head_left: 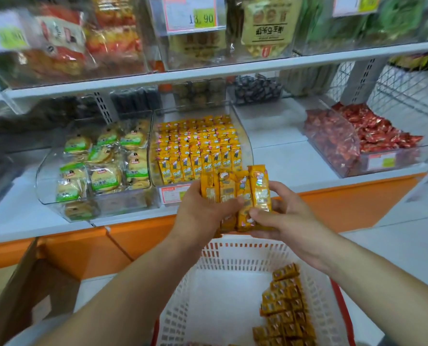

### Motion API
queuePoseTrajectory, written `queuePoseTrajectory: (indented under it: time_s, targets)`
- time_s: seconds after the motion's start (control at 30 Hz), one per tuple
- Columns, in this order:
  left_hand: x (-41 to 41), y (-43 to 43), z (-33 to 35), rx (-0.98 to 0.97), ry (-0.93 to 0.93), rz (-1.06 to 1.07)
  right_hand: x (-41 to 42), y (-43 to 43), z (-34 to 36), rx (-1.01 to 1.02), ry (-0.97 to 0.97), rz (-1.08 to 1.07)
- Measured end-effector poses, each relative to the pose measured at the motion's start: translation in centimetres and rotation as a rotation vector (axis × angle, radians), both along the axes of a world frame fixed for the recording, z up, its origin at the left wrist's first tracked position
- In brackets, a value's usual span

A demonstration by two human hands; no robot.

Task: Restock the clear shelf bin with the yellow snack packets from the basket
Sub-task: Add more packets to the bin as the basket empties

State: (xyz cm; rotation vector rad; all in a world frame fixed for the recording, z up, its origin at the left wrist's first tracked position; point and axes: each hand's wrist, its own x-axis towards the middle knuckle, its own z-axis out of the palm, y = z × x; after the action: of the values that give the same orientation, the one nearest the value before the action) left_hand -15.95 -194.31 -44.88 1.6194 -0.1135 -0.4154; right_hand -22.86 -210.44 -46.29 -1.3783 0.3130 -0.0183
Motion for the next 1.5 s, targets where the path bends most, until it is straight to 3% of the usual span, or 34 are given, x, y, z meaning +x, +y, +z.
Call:
queuePoseTrajectory:
  time_s: [0.07,0.23,0.53,0.7,0.93,1.07,1.23,1.33,1.4,1.5]
  targets:
    - [0.5,0.0,0.1,0.030,-0.009,-0.029,0.5,-0.4,-0.1,-0.137,0.029,0.039]
    - [2.3,0.5,0.5,0.056,0.003,-0.076,1.6,-1.2,-0.1,-0.169,0.024,0.024]
    - [7.2,3.6,1.6,0.072,-0.074,0.168,6.9,-3.2,3.8,-0.453,-0.265,-0.186]
    - [7.8,4.4,1.9,0.049,-0.073,0.221,14.2,-3.8,4.2,-1.003,-0.297,-0.137]
    - [8.1,5.4,1.8,0.033,-0.070,0.215,19.1,-4.9,1.9,-1.719,-0.004,0.127]
    - [8.2,5.3,1.6,0.054,-0.085,0.194,19.7,-4.1,1.1,-1.933,0.066,0.267]
    - [8.4,5.0,1.4,0.045,-0.080,0.179,18.2,-3.5,0.6,-1.914,0.008,0.135]
    - [8.3,4.8,1.1,0.035,-0.091,0.140,15.2,-3.1,1.3,-1.761,-0.132,-0.019]
    - [8.1,4.5,0.8,0.029,-0.083,0.100,12.5,-2.9,1.8,-1.480,-0.186,-0.032]
    - [7.5,3.9,0.5,0.003,-0.043,0.018,8.7,-1.6,2.3,-0.808,-0.185,0.074]
